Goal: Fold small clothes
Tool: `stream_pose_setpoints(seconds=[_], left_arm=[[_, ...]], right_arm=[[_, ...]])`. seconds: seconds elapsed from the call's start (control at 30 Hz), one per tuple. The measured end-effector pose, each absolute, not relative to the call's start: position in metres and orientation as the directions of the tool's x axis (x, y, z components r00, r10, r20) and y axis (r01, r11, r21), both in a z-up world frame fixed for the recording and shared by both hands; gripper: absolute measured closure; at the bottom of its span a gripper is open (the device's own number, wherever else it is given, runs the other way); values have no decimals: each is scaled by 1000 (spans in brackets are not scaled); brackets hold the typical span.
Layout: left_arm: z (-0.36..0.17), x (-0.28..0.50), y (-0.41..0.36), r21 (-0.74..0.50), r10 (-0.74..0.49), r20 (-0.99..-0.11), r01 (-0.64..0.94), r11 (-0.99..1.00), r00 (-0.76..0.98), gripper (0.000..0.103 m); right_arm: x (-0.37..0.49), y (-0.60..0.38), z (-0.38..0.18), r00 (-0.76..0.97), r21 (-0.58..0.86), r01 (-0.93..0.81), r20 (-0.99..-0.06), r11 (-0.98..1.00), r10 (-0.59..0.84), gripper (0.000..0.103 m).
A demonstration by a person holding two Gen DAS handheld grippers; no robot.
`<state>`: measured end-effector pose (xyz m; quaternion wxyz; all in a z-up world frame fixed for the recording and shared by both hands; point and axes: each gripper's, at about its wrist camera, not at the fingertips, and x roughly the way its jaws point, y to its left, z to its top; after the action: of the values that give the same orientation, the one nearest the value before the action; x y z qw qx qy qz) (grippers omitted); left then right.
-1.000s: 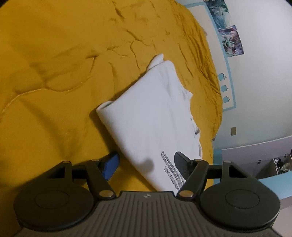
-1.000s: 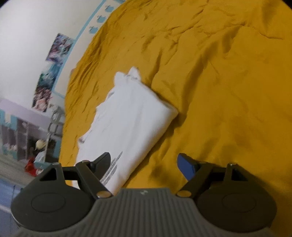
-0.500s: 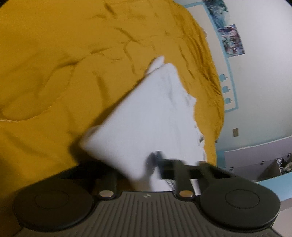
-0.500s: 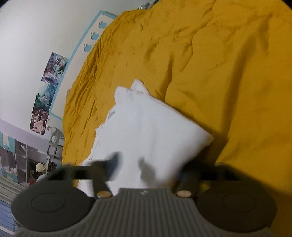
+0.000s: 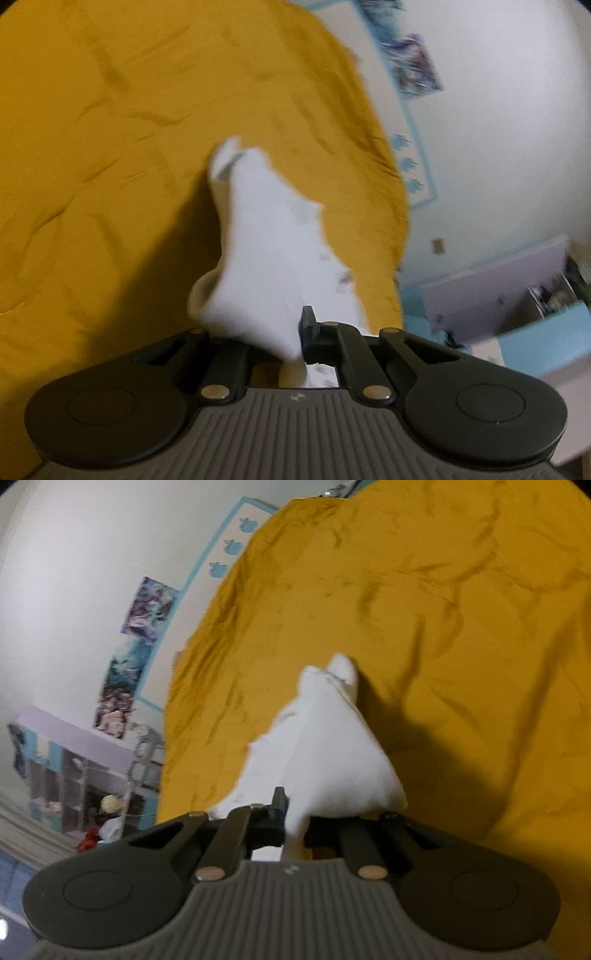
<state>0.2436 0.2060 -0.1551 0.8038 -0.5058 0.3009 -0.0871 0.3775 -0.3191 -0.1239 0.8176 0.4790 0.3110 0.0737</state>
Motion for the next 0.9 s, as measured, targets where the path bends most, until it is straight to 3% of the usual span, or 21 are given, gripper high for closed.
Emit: stream_pose_setpoints(seconds=[0.13,0.3,0.5,0.7,0.77,0.8,0.9], left_arm=[[-124,207,200,-871,-480,-352,-94,482,804,98],[-119,142,197,-866,-503,-369,-93,491,782,98],[-157,84,190,-871,-539,-422,-162,463,728,98],[-183,86,193,-790,-492,-549,-228,569,675,98],[-179,85,195,-764,-482,-572,-218,607,664,92],[-174,83,197,-746,-470,-587,-214,631,660,89],[-155,74,207,-683,-421,-639,-223,695,644,77]], right_arm=[[341,-325,-89,807,828,94,-389,553,445,102],[277,-349,-73,803,833,90,-385,546,455,102],[208,-383,-101,786,835,189,-444,517,430,103],[183,-396,-144,771,803,282,-515,525,374,102],[182,-400,-149,757,759,294,-556,581,343,91],[179,-405,-150,752,737,308,-576,602,322,79],[168,-429,-149,763,741,316,-570,593,305,77]])
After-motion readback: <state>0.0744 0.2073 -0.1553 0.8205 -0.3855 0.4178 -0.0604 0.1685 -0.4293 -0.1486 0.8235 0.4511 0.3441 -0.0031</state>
